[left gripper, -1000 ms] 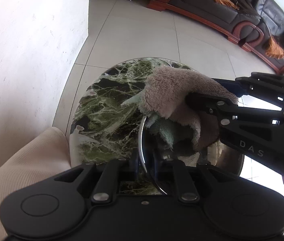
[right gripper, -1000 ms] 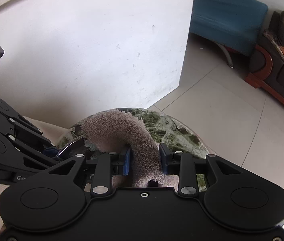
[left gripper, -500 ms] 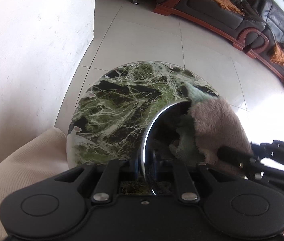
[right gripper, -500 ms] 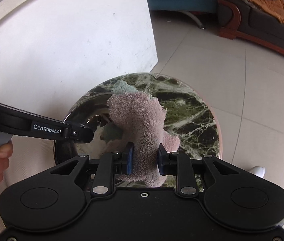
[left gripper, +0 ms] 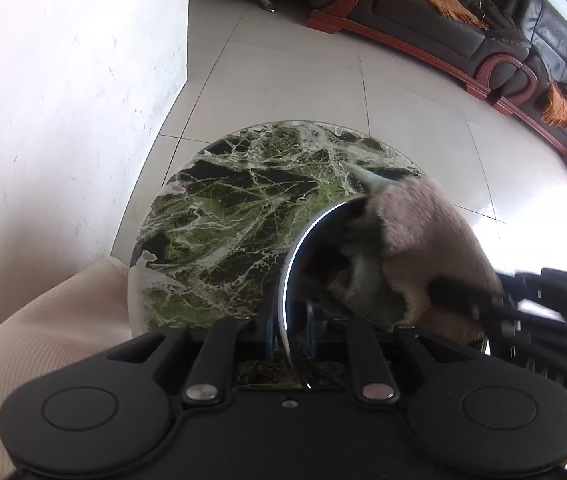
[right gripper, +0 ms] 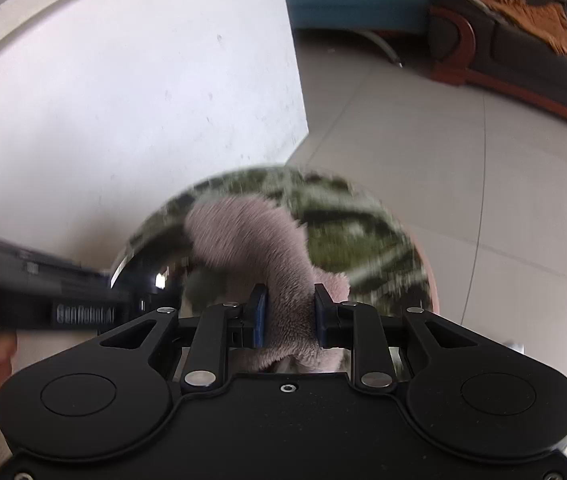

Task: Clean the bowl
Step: 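Wipe the towel up the inner wall toward the rim, right gripper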

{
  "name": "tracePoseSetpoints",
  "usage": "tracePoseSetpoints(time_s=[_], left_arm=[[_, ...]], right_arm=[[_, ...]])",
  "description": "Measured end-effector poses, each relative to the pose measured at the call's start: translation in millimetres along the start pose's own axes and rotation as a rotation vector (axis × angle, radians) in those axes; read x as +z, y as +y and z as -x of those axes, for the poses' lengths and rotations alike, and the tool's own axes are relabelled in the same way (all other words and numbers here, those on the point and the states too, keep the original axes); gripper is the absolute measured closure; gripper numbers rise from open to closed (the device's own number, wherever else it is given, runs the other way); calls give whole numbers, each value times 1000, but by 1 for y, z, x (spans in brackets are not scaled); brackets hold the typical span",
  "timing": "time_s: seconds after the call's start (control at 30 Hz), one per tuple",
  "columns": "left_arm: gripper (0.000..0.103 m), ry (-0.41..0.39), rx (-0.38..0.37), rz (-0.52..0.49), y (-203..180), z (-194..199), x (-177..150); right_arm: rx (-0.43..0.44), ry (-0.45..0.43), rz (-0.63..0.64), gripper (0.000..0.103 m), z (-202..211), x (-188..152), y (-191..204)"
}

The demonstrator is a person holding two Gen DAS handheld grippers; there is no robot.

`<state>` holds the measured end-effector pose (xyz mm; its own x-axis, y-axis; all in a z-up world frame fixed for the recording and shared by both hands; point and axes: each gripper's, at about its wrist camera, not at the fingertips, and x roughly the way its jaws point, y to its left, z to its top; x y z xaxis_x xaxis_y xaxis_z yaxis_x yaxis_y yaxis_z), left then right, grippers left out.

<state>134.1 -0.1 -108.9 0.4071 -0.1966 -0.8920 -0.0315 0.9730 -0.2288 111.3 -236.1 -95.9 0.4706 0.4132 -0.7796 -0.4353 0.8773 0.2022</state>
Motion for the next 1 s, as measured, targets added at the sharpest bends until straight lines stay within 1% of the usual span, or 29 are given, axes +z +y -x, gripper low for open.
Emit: tracePoseSetpoints(time_s=[0.07, 0.13, 0.23, 0.3, 0.4, 0.5, 0.63, 0.73, 0.83, 0.93, 1.0], left_arm=[[88, 4, 1, -4, -1, -1, 1], [87, 9, 3, -9, -1, -2, 1], [87, 14, -2, -15, -1, -2, 1], [87, 16, -2, -16, -3, -2, 1], [87, 15, -1, -7, -4, -3, 0], [87, 10, -1, 0, -4, -3, 0], [86, 10, -3, -1, -5, -3, 1], [86, 14, -4, -8, -5, -4, 1], [86, 21, -7, -13, -5, -4, 2], [86, 24, -8, -13, -6, -4, 3], [86, 26, -11, -8, -6, -5, 3]], right_arm=[[0, 11, -7, 80, 5, -6, 2], [-14, 8, 16, 80, 7, -4, 7], [-24, -26, 54, 80, 4, 12, 11], [-10, -53, 65, 80, 0, 27, 10], [-2, -57, 73, 80, -6, 36, 9], [-18, -45, 64, 80, -6, 27, 9], [-24, 1, 20, 80, 1, 4, 4], [-24, 19, 24, 80, 8, -5, 7], [-40, -11, 66, 80, 9, 8, 10], [-28, -47, 82, 80, 4, 28, 11], [-24, -49, 90, 80, -1, 34, 11]])
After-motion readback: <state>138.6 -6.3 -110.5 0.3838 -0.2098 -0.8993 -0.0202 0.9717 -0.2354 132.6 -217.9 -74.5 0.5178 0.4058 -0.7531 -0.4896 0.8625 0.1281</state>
